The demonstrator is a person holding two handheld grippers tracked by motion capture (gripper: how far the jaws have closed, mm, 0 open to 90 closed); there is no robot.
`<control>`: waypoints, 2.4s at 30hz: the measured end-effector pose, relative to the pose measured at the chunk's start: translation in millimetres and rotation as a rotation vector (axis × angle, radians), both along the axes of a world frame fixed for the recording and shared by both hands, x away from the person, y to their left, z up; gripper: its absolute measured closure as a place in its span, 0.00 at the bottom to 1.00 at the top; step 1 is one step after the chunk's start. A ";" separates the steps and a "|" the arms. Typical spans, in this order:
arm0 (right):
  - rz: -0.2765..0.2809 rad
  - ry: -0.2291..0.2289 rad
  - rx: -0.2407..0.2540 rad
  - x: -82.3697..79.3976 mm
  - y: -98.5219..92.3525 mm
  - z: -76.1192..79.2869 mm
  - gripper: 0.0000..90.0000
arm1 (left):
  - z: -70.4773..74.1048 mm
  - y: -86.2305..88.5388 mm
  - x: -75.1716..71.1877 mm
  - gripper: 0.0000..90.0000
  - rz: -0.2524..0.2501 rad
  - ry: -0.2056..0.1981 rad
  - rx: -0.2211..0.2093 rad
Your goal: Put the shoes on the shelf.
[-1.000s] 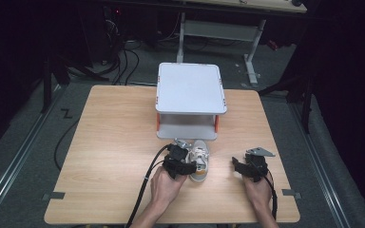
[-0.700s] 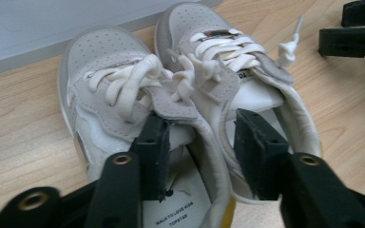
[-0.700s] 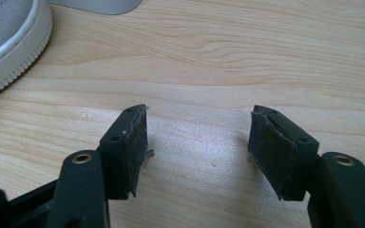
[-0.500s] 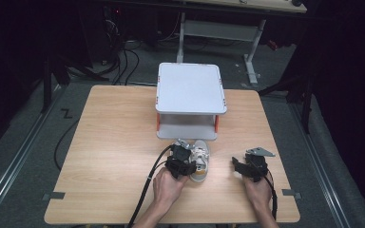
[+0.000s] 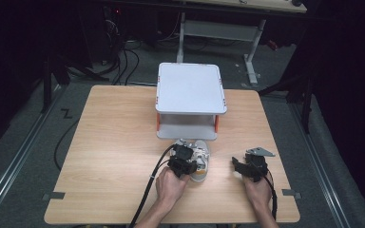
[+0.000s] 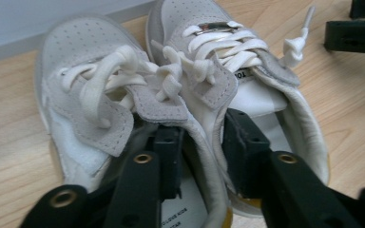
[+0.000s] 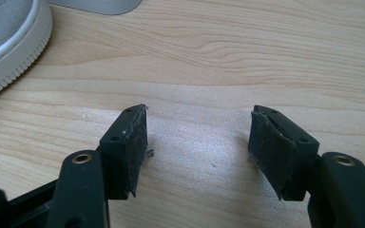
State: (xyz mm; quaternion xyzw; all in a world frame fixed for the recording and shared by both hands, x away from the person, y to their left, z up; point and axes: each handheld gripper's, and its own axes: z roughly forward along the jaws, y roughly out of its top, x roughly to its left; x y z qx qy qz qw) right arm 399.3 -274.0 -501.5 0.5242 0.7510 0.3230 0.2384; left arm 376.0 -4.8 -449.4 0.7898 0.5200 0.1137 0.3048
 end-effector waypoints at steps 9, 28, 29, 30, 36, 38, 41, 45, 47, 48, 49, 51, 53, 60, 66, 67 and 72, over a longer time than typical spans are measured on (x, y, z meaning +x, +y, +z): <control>0.000 0.000 0.000 0.0 0.0 0.0 0.42 | -0.4 3.5 -5.1 0.90 -0.006 -0.025 -0.016; 0.025 -0.007 0.003 -1.5 0.6 0.5 0.54 | 13.2 23.6 -13.0 0.92 -0.053 -0.075 -0.038; 0.031 -0.007 0.005 -1.6 0.7 0.6 0.56 | 14.7 25.1 -12.4 0.92 -0.053 -0.077 -0.040; 0.037 -0.005 0.011 -2.1 1.3 0.8 0.58 | 17.6 28.4 -10.5 0.92 -0.051 -0.078 -0.043; 0.068 -0.030 0.059 -7.5 2.4 8.2 0.57 | 22.8 33.3 -4.5 0.92 -0.050 -0.088 -0.046; 0.081 -0.019 0.088 -9.0 2.5 14.6 0.56 | 24.0 34.8 -1.5 0.92 -0.052 -0.085 -0.044; 0.093 -0.018 0.099 -9.8 4.4 19.6 0.56 | 25.0 35.7 3.0 0.92 -0.050 -0.089 -0.043; 0.131 -0.033 0.099 -8.9 12.4 30.1 0.56 | 25.8 37.5 9.7 0.92 -0.041 -0.096 -0.057; 0.140 -0.034 0.104 -8.3 13.8 32.0 0.56 | 25.4 38.0 11.3 0.92 -0.038 -0.093 -0.061; 0.154 -0.038 0.114 -7.4 16.9 36.4 0.56 | 25.1 38.1 14.5 0.92 -0.031 -0.095 -0.059; 0.154 -0.038 0.114 -7.4 16.9 36.4 0.56 | 25.1 38.1 14.5 0.92 -0.031 -0.095 -0.059; 0.184 -0.036 0.124 -4.4 20.8 42.7 0.55 | 26.1 37.0 18.8 0.92 -0.026 -0.116 -0.049; 0.199 -0.036 0.129 -3.5 23.0 46.5 0.56 | 26.7 37.1 20.5 0.92 -0.026 -0.117 -0.055; 0.292 -0.086 0.134 -1.4 42.9 78.8 0.62 | 27.0 40.3 35.0 0.92 0.000 -0.133 -0.053; 0.333 -0.096 0.165 8.8 61.0 101.1 0.62 | 24.4 38.9 44.0 0.92 0.014 -0.143 -0.045; 0.338 -0.098 0.168 11.3 63.5 105.0 0.61 | 22.9 37.3 47.8 0.92 0.019 -0.144 -0.041; 0.340 -0.141 0.180 25.2 74.2 126.3 0.57 | 17.6 34.5 55.7 0.91 0.038 -0.149 -0.046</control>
